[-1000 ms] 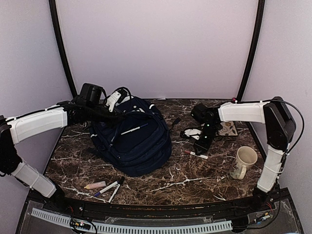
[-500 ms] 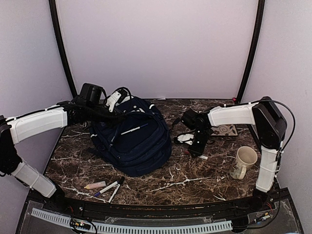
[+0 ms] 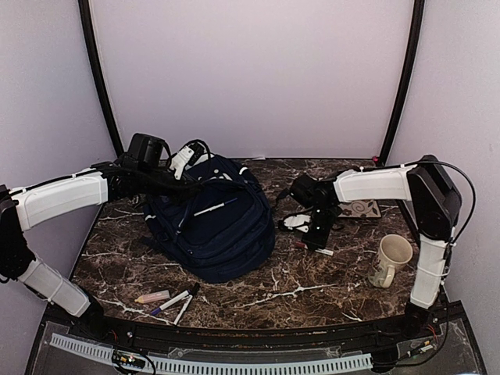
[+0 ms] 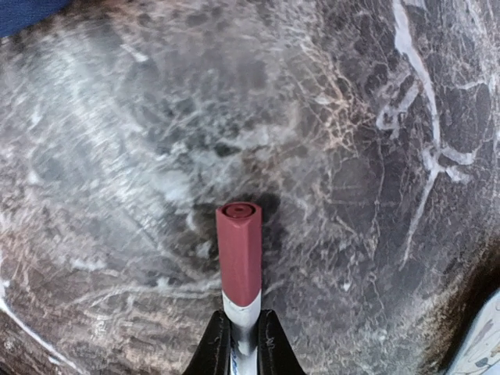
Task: Pack the student bag
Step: Pick up the pencil case from the center of the board, then place the pencil case in the upper front pocket of the bag.
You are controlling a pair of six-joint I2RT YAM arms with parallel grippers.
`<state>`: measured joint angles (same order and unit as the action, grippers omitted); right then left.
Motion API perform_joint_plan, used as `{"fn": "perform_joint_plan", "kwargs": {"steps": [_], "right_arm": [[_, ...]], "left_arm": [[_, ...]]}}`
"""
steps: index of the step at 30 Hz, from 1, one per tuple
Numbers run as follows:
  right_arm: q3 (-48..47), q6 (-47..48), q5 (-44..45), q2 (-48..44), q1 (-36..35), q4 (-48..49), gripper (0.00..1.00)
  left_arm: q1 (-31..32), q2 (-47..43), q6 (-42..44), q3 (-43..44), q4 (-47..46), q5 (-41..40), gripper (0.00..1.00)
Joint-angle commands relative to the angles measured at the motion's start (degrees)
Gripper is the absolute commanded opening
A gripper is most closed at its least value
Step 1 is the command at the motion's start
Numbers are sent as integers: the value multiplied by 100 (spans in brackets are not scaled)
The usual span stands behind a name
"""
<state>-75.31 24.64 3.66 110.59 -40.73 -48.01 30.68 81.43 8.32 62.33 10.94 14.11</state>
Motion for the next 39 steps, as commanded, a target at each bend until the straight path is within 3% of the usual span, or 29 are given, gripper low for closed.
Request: {"fn": "perform_joint_plan", "kwargs": {"steps": [1,12,20,31,39], "right_arm": [[-343,299,-399,-523,-212,-317,8],[-1885,781,82,-529,-1125,-279,7],[-2848,1669,889,-112,-2039,-41,8],[-3274,2645,1782,692,-2644,1056,7],[-2806,3544,2520,1096,-2705,2308,7]], "left_arm": [[-92,-74,-50,155,-179,-9,0],[-88,-104,-127,174,-184,122,0],[-91,-102,-171,241,-121,267,0],[-95,-214,-172,223,-140,290,0],[-90,-232,-181,220,-139,313,0]]}}
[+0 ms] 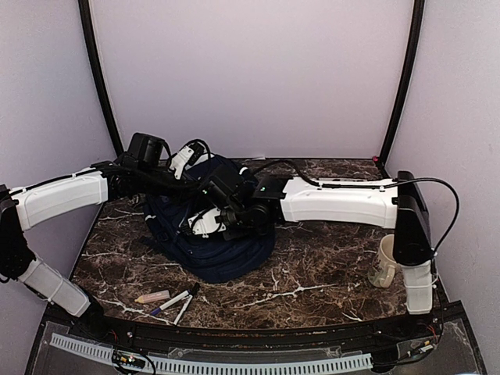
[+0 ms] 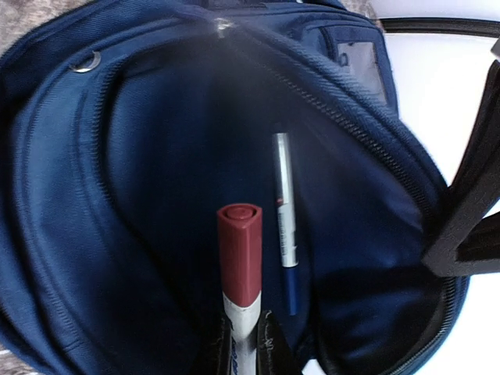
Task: Pack the student bag
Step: Place the pencil case in the upper front pocket of the bag.
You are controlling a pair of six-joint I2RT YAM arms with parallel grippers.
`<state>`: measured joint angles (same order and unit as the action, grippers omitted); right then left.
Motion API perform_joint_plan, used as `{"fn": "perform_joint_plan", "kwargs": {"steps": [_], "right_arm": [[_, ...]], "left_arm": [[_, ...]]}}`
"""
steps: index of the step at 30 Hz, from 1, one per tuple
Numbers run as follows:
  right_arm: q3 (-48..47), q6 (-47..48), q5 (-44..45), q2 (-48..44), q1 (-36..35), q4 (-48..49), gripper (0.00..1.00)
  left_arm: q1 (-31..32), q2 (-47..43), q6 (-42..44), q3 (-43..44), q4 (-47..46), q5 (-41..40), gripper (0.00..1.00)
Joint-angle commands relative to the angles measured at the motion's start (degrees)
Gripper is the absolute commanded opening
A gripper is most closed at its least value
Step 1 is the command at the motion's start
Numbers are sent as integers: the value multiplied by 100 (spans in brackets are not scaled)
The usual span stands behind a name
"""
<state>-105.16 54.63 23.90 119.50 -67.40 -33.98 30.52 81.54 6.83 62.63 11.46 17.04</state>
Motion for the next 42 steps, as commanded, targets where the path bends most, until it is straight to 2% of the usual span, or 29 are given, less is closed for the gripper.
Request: {"fn": "perform_joint_plan", "kwargs": {"steps": [1,13,17,22,33,38,42], "right_arm": [[208,615,537,254,-35,1060,7],[21,949,765,928,195,1830,7],[84,858,899,927,242,2113,34],[134,410,625,582,238,1709,40],[453,-1002,-1736,-538,-126,-436,40],[208,-1134,-3090,-471,-316,-1268,38],[74,-1193,-3479,-87,-498,-1426,35]], "left_arm": [[-80,-251,-26,186,-190,19,0],[-77,-263,-24,175,-202,10,0],[-76,-244,-33,179,-206,23,0],[-78,-227,-29,179,-205,2,0],[-81,-156,-4,188,-188,-44,0],[-75,-126,-2,188,-188,-37,0],[-81,-111,-12,197,-174,-6,0]]}}
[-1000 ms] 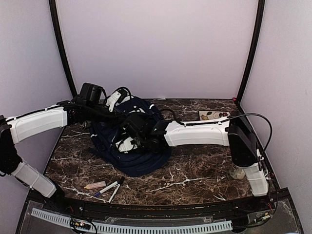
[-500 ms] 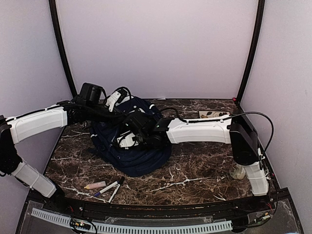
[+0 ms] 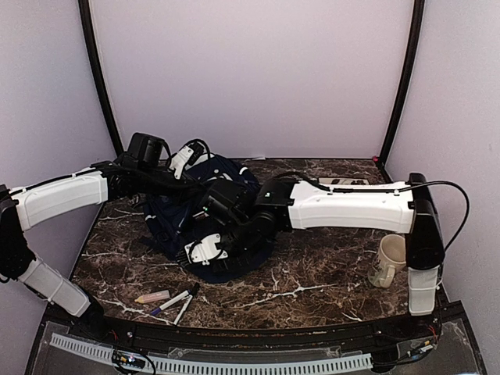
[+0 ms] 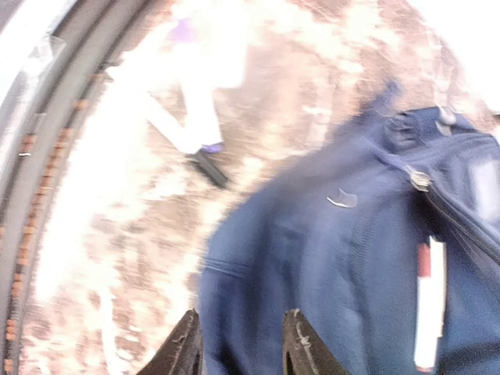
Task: Pack the student bag
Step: Place the pencil case in the upper front pocket of the bag, then move the pencil case to the center of the board.
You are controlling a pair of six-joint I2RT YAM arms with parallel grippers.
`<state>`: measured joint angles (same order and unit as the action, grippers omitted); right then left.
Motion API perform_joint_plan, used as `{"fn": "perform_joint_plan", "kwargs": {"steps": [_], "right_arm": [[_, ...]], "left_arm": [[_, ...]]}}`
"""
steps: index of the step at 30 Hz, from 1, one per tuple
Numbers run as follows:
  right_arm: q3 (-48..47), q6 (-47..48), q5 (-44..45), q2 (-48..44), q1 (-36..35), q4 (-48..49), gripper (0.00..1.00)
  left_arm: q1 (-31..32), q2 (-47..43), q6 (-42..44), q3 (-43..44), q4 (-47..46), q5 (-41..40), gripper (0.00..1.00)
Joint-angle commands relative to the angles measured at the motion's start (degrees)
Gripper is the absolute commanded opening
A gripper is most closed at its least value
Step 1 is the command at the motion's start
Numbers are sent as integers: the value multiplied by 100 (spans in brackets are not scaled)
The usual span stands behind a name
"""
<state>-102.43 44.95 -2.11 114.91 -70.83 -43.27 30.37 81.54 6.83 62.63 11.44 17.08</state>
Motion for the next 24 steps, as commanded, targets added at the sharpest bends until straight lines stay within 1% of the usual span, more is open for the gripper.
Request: {"fn": "perform_joint_plan", "kwargs": {"steps": [1,4,10,14,19,24], "right_arm": [[-255,-206,-983,486,-201,-554,34],[-546,-66,-1225,837,-285,-677,33],[-1164,-169,-1229,1568,-480,-483,29],[-1247,-257,-1147,1819,-622,-130,28],[-1371,-266,-1099,2050,-691,61,28],[-1429,-292,-1068,2200,-696,288,31]], "left_arm": [[-65,-112,-15,197,-170,-12,0],[-66,-112,-2,197,-175,1,0],[-64,-127,-15,200,-173,41,0],[-63,-167,-8,205,-165,50,0],[-66,-242,-6,197,-177,57,0],[-58,-283,-7,206,-162,61,0]]}}
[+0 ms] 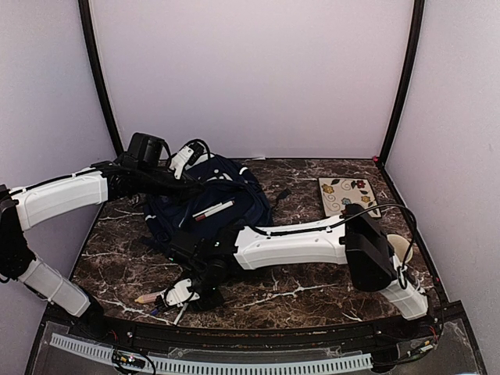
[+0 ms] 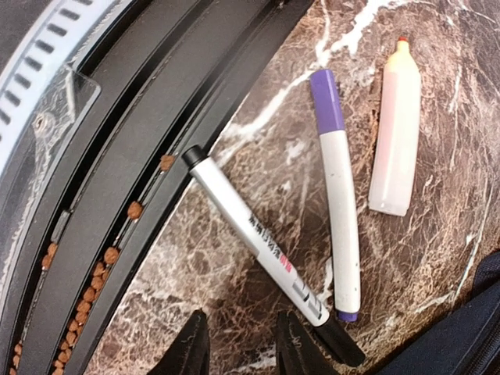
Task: Pack the student bag
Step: Move the pencil case to the center of the board.
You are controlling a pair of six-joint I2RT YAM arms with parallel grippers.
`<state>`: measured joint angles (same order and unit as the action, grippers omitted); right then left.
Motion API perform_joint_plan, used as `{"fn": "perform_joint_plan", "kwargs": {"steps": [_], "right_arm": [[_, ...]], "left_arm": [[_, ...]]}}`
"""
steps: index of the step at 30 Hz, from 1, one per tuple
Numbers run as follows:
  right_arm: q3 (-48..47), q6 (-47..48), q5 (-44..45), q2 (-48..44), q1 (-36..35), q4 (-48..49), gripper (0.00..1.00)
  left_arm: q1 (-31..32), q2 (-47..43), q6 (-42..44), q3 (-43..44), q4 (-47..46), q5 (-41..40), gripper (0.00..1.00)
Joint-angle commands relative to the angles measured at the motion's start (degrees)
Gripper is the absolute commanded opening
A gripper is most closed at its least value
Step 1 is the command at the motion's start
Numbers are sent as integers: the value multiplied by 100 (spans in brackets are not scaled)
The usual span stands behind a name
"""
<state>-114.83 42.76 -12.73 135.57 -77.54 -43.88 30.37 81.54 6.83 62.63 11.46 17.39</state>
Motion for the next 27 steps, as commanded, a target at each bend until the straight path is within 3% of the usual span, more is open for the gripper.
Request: {"fn": "perform_joint_plan", "kwargs": {"steps": [1,13,17,27], "right_arm": [[-189,-68,21,166,-32,399,31],[-439,-75,172,593,-33,575,36],[-744,-87,130,805,-29,249,34],[-428,-36,218,681,-29,-261,25]], "left_arm": [[-61,-293,0,206,-168,22,0],[-65,-364,11,188,-164,0,0],[-66,-380,16,188,-163,-9,0],[-65,-393,29,180,-157,-7,0]]}}
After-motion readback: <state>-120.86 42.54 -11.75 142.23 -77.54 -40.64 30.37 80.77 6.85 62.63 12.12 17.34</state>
